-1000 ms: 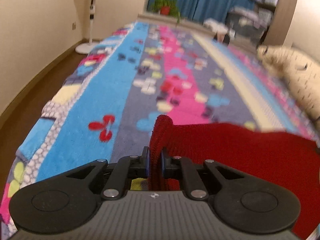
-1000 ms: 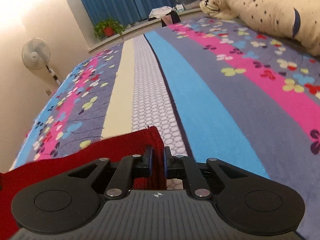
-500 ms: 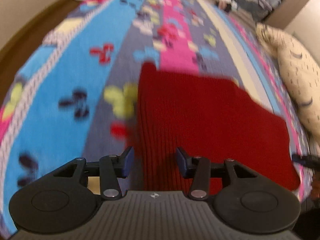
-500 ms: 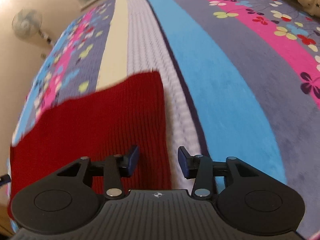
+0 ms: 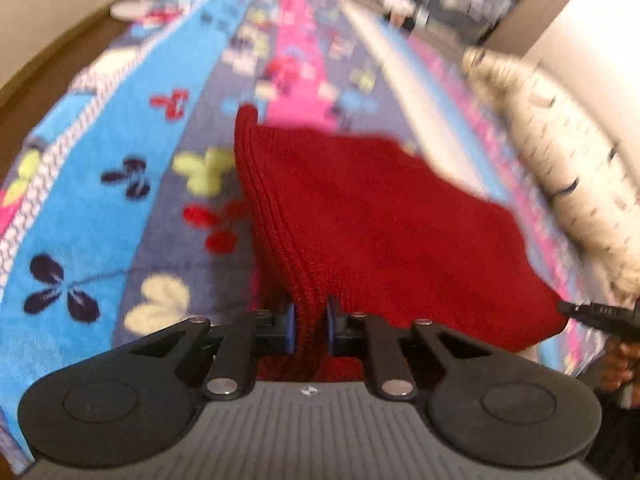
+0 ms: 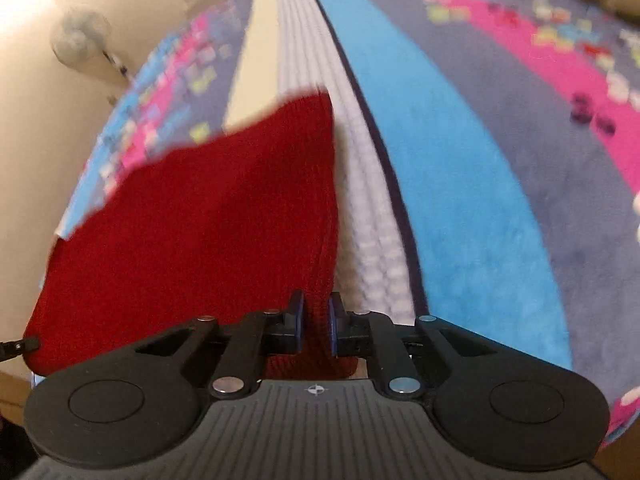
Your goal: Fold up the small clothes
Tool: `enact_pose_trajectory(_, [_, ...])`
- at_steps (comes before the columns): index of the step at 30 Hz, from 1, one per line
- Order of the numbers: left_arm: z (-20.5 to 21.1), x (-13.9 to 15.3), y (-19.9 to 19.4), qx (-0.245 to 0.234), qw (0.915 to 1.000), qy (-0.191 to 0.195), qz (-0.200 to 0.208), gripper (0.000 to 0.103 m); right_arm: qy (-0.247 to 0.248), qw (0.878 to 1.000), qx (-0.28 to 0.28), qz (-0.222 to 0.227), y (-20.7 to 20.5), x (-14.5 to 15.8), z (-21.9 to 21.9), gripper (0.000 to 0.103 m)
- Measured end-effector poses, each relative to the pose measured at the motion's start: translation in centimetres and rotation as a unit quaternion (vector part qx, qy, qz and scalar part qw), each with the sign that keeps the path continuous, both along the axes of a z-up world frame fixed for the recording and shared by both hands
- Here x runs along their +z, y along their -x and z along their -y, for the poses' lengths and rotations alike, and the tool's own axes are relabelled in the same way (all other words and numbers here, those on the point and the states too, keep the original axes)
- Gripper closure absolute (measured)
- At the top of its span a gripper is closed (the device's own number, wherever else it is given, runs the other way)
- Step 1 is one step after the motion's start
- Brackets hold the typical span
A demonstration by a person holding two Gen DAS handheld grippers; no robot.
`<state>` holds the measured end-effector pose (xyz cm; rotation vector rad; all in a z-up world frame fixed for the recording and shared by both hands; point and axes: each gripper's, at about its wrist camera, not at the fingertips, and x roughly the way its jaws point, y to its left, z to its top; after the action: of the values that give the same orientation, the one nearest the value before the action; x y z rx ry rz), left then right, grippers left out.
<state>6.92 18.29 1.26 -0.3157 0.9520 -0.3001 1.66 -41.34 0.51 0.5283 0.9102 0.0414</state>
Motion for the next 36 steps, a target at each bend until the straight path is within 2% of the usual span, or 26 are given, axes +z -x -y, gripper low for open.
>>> enact_pose_trajectory(1, [0.0,-0.1,0.4,0.004,1.0000,-0.005,0.004,0.088,-0.013,1.000,-0.011,0.011,0.5,0.4,0.3,0.092])
enact_pose_trajectory(2, [0.4,-0.7,0.5,0.003,0.9994,-0.034,-0.005,0.088,-0.013,1.000,-0.024,0.003,0.9,0.2,0.5,0.092])
enact_pose_trajectory(4, [2.1,-3.4,0.0,-0.022,0.9914,-0.117,-0.054,0.087,0.004,0.997,-0.040,-0.064,0.8,-1.8,0.6,0.092])
enact_pose_trajectory(5, [2.8,-4.4,-0.1,-0.035,0.9875,-0.137,-0.071,0.087,0.019,0.994,-0.036,-0.100,0.5,-3.0,0.3,0.092])
enact_pose_trajectory(6, [3.3,-4.8,0.0,-0.044,0.9848,-0.150,-0.075,0.086,0.036,0.992,-0.026,-0.118,0.2,-3.6,-0.3,0.091])
enact_pose_trajectory(7, [3.5,-4.6,0.1,-0.044,0.9845,-0.156,-0.068,0.085,0.053,0.991,-0.015,-0.121,0.0,-3.7,-0.8,0.091])
enact_pose_trajectory(9, [3.5,-3.3,0.6,-0.034,0.9869,-0.152,-0.042,0.084,0.069,0.993,-0.009,-0.099,0.2,-2.8,-1.4,0.090])
enact_pose_trajectory(12, [3.8,-1.3,1.5,-0.012,0.9866,-0.162,0.010,0.084,0.098,0.994,-0.021,-0.033,1.1,-0.2,-1.9,0.088])
enact_pose_trajectory(14, [4.4,-0.8,1.9,-0.024,0.9848,-0.168,0.035,0.084,0.114,0.993,-0.005,0.010,1.6,0.9,-2.4,0.085])
enact_pose_trajectory(15, [4.7,-0.7,1.9,-0.034,0.9847,-0.166,0.038,0.083,0.103,0.995,0.010,0.015,1.5,0.8,-2.4,0.085])
enact_pose_trajectory(16, [5.1,-0.8,1.8,-0.042,0.9854,-0.161,0.035,0.080,0.082,0.996,0.026,0.008,1.2,0.5,-2.5,0.085])
enact_pose_trajectory(18, [5.0,-1.1,1.4,-0.036,0.9861,-0.160,0.025,0.078,0.055,0.997,0.048,-0.038,0.5,-1.3,-3.0,0.085])
enact_pose_trajectory(20, [4.8,-1.4,0.9,-0.017,0.9839,-0.177,0.018,0.078,0.097,0.989,0.063,-0.093,-0.3,-3.1,-3.9,0.087])
enact_pose_trajectory(23, [4.8,-0.8,1.2,0.019,0.9720,-0.230,0.044,0.078,0.122,0.985,0.066,-0.100,-0.8,-3.2,-4.8,0.088])
enact_pose_trajectory(27, [5.4,0.3,2.0,-0.035,0.9834,-0.161,0.076,0.078,0.111,0.989,0.064,-0.072,-0.7,-2.3,-5.1,0.088])
enact_pose_trajectory(28, [5.8,-0.1,2.0,-0.051,0.9833,-0.161,0.068,0.078,0.111,0.988,0.063,-0.085,-1.0,-2.8,-5.0,0.088])
enact_pose_trajectory(29, [6.1,-1.1,1.6,-0.063,0.9829,-0.169,0.038,0.078,0.115,0.986,0.059,-0.106,-1.2,-3.6,-4.9,0.088])
enact_pose_trajectory(30, [6.1,-2.6,0.9,-0.067,0.9811,-0.181,-0.012,0.078,0.115,0.985,0.058,-0.114,-1.3,-4.3,-4.8,0.088])
enact_pose_trajectory(31, [6.1,-4.0,0.2,-0.062,0.9767,-0.199,-0.051,0.085,0.116,0.985,0.058,-0.114,-1.4,-4.3,-4.9,0.088])
enact_pose_trajectory(33, [6.7,-3.6,-0.1,-0.065,0.9745,-0.213,-0.033,0.085,0.110,0.988,0.053,-0.094,-1.1,-3.6,-5.2,0.088])
enact_pose_trajectory(36, [7.8,-1.2,0.7,-0.074,0.9754,-0.203,0.044,0.082,0.088,0.993,0.053,-0.050,-0.6,-2.2,-5.1,0.087])
